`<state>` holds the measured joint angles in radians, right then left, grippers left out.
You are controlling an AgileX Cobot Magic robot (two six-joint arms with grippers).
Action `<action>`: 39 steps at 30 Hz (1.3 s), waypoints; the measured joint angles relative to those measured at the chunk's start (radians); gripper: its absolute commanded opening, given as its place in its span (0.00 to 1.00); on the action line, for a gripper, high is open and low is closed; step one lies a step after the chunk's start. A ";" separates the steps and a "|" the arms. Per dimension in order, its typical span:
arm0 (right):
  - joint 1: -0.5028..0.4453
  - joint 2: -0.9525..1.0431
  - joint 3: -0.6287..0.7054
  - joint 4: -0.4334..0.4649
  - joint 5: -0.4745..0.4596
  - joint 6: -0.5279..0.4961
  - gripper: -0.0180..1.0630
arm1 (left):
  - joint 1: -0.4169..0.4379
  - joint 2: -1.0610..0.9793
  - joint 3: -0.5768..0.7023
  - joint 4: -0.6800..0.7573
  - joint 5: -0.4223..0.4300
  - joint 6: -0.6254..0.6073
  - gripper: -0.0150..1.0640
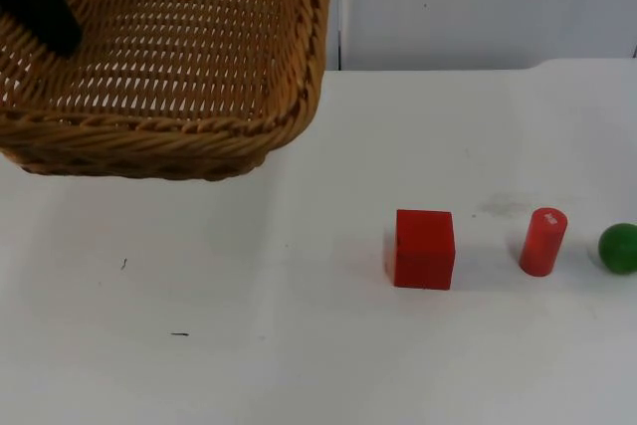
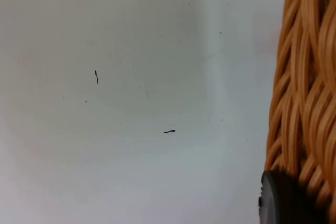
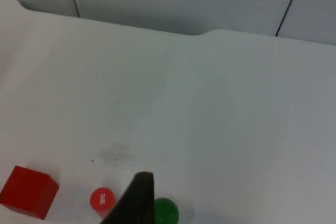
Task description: Pick up the basket with the left hand and place the object to the left of the red cylinder into the basket with the right hand.
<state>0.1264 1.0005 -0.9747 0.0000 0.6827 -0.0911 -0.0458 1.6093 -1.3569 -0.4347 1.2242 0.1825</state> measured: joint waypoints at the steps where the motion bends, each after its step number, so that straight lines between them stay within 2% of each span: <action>1: 0.000 0.002 0.000 0.000 0.003 -0.011 0.98 | 0.000 0.000 0.000 0.000 0.000 0.000 0.01; 8: 0.011 0.014 0.000 0.015 0.030 -0.034 0.98 | 0.000 0.000 0.000 0.000 0.000 0.008 0.01; 12: 0.106 0.035 0.000 0.017 0.042 -0.046 0.98 | 0.000 0.000 0.000 0.000 0.000 0.008 0.01; 19: 0.218 0.094 0.000 0.007 0.072 -0.040 0.98 | 0.000 0.000 0.000 0.000 0.000 0.010 0.01; 24: 0.303 0.218 0.000 0.000 0.085 -0.036 0.98 | 0.000 0.000 0.000 0.000 0.000 0.010 0.01; 33: 0.356 0.417 -0.006 0.007 0.068 -0.151 0.98 | 0.000 0.000 0.000 0.000 0.000 0.010 0.01; 39: 0.356 0.574 -0.104 0.007 0.074 -0.176 0.98 | 0.000 0.000 0.000 0.000 0.000 0.010 0.01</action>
<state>0.4823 1.5744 -1.0791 0.0069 0.7566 -0.2667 -0.0458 1.6093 -1.3569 -0.4347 1.2242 0.1920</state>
